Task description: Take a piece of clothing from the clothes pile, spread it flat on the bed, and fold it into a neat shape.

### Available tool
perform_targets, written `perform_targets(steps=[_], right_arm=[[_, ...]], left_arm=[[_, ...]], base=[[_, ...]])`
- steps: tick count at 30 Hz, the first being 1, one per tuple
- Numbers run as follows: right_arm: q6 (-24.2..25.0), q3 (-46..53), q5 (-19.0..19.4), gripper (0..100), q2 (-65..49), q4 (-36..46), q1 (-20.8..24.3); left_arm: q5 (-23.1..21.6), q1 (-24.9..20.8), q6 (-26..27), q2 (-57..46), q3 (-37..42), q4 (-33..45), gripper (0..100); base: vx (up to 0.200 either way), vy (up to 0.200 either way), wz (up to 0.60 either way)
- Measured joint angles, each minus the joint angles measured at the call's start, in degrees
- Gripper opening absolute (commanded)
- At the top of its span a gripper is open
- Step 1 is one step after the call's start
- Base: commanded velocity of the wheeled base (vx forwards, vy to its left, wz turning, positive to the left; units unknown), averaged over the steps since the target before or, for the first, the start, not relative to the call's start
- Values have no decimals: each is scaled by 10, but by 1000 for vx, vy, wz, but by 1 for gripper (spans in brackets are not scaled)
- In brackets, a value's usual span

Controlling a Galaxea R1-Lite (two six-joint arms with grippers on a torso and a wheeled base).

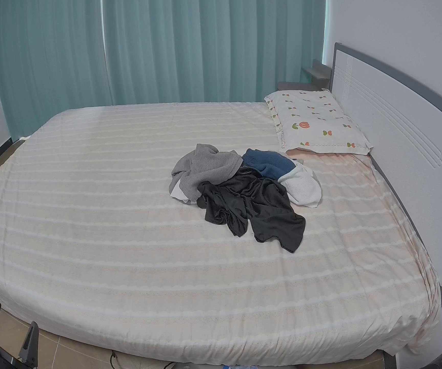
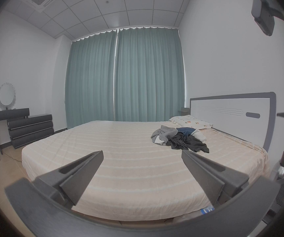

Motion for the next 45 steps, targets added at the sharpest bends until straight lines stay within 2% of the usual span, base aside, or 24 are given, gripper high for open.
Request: perform_targets(steps=[8, 18, 29, 45], right_arm=[[7, -73, 51, 100, 148, 8, 3], [53, -96, 68, 100, 415, -90, 26], [149, -191, 8, 100, 728, -198, 85], [297, -499, -96, 100, 1189, -279, 160]], left_arm=[[0, 0, 0, 0, 0, 0, 100], [0, 0, 0, 0, 0, 0, 100], [0, 0, 0, 0, 0, 1, 100], [0, 0, -1, 0, 0, 1, 100]], base=[[0, 0, 0], [0, 0, 0], [0, 0, 0], [0, 0, 0]])
